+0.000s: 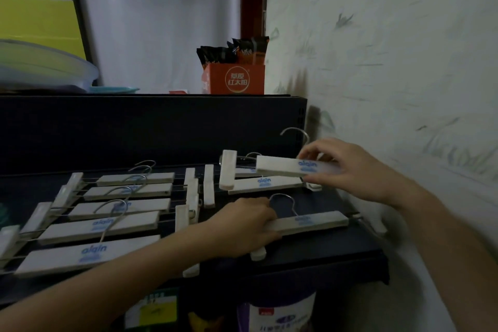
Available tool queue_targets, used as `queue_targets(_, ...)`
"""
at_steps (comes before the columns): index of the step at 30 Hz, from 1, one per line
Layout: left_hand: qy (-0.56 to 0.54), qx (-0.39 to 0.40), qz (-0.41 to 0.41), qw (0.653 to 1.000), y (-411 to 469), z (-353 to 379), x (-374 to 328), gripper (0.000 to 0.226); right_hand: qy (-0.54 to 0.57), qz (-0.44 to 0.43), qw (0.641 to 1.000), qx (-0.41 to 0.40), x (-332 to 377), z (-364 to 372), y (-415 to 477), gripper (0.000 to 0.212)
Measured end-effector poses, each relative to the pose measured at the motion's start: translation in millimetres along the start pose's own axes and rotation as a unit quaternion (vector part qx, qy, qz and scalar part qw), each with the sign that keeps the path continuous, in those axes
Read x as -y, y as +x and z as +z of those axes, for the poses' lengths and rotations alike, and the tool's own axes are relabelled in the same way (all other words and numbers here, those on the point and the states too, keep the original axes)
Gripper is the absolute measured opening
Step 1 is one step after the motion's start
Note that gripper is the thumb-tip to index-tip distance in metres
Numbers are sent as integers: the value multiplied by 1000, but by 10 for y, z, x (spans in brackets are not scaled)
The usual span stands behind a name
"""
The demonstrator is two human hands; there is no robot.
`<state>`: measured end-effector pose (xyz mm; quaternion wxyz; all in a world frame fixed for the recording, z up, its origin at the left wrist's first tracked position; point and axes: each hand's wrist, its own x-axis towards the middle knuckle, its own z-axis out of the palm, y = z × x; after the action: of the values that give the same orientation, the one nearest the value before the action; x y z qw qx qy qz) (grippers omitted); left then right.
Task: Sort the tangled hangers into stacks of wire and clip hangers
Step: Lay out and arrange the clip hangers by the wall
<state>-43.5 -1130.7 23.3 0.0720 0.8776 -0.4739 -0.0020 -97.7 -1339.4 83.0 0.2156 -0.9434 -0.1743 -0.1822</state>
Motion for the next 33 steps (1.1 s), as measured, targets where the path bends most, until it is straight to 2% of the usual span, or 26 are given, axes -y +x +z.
queue_targets(8, -32, 18, 32, 999, -276, -40, -115, 38, -19, 0, 991, 135, -177, 363, 419, 29)
queue_targets(18, -53, -13, 58, 997, -414, -44, -125, 38, -18, 0, 971, 240, -207, 610, 497, 32)
queue_targets(27, -53, -11, 71, 996, -419, -108, -170, 36, -23, 7, 980, 199, -200, 528, 465, 37)
queue_targets(33, -50, -54, 68, 995, -478, -176, -155, 34, 8, 13, 999, 29, -146, -51, 243, 32)
